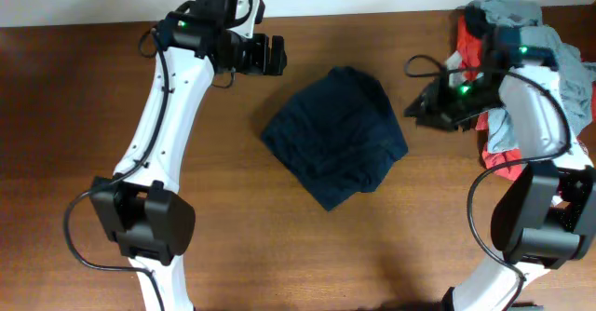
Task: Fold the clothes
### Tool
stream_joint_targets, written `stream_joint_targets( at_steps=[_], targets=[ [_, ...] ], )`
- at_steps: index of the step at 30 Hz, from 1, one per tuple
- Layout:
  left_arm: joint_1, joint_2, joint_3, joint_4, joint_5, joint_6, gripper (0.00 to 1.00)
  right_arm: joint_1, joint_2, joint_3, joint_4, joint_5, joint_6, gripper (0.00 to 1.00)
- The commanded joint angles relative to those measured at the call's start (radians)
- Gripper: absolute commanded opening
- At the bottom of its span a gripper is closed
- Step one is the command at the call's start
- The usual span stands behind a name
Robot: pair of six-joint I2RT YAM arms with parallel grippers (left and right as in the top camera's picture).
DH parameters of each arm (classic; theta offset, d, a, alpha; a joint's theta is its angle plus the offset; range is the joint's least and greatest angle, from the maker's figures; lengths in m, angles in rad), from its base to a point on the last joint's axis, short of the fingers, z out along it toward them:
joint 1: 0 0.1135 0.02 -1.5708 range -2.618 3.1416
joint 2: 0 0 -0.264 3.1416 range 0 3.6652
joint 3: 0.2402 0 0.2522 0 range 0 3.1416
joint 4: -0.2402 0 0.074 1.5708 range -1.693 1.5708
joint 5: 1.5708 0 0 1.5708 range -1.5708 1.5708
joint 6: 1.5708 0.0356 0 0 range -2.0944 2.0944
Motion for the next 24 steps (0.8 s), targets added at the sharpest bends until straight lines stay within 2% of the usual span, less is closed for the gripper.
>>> stream_joint_targets(
  at_steps=[1,5,13,18,21,24],
  targets=[
    [-0.01,-0.017,-0.009,0.001,-0.071,-0.007,0.99,0.016,-0.013,-0.038,-0.008,0.031,0.043,0.57],
    [-0.006,-0.006,-0.009,0.007,-0.093,-0.001,0.99,0.04,-0.013,-0.083,-0.007,0.043,0.031,0.63],
    [-0.003,0.06,-0.009,0.004,-0.092,-0.001,0.99,0.156,-0.013,-0.21,0.175,0.056,0.126,0.63],
    [-0.003,0.071,-0.009,0.001,-0.093,-0.001,0.99,0.18,-0.013,-0.245,0.278,0.056,0.175,0.62],
    [-0.003,0.071,-0.009,0.002,-0.1,-0.001,0.99,0.187,-0.013,-0.245,0.317,0.057,0.175,0.51],
    [-0.003,0.073,-0.009,0.001,-0.1,-0.001,0.99,0.185,-0.013,-0.245,0.348,0.065,0.175,0.28]
  ],
)
